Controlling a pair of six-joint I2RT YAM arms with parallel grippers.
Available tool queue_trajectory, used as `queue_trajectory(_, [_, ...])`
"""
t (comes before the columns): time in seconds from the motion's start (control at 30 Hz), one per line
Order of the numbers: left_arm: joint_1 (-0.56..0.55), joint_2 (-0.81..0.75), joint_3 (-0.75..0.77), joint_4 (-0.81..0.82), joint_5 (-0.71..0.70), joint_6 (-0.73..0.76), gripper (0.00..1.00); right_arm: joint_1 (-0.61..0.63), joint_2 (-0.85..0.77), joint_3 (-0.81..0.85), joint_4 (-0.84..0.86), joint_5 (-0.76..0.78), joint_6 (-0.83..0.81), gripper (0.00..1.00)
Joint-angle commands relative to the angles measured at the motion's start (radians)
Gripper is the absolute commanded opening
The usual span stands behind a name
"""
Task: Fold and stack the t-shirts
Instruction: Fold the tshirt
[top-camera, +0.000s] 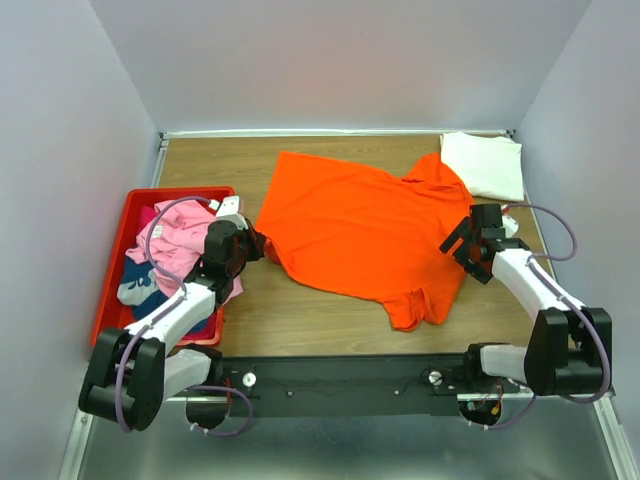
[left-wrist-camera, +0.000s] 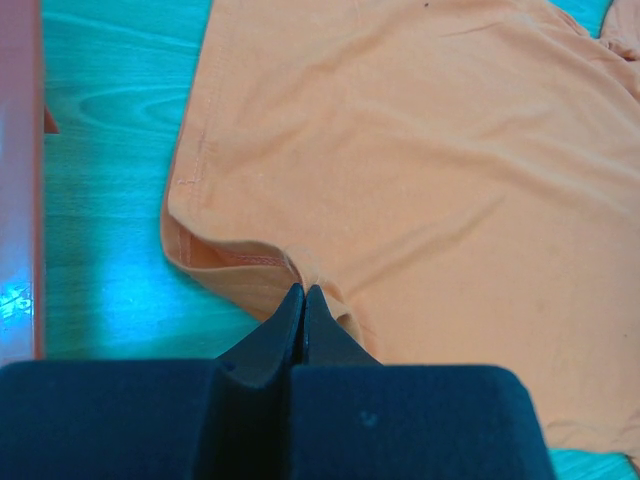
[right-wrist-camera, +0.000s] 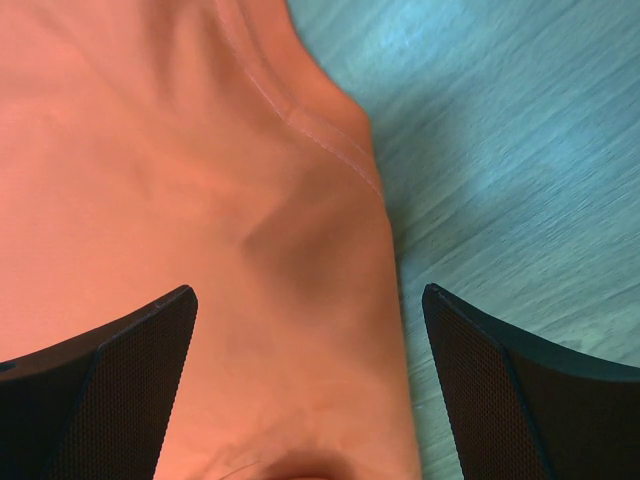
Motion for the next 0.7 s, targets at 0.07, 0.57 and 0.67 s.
queue_trajectory(0.07, [0.003,0.018,-0.018,0.041,0.016,0.024,0.0,-0.012,0.047,-0.055,0.058,-0.057,-0.001,1.0])
queue_trajectory(0.57, [0.005,0.012,-0.029,0.044,-0.003,0.034,0.0,-0.015,0.101,-0.071,0.106,-0.123,-0.047,0.0])
queue_trajectory(0.67, [0.005,0.003,-0.034,0.041,-0.001,0.034,0.0,-0.017,0.046,-0.04,0.039,-0.074,-0.06,0.0])
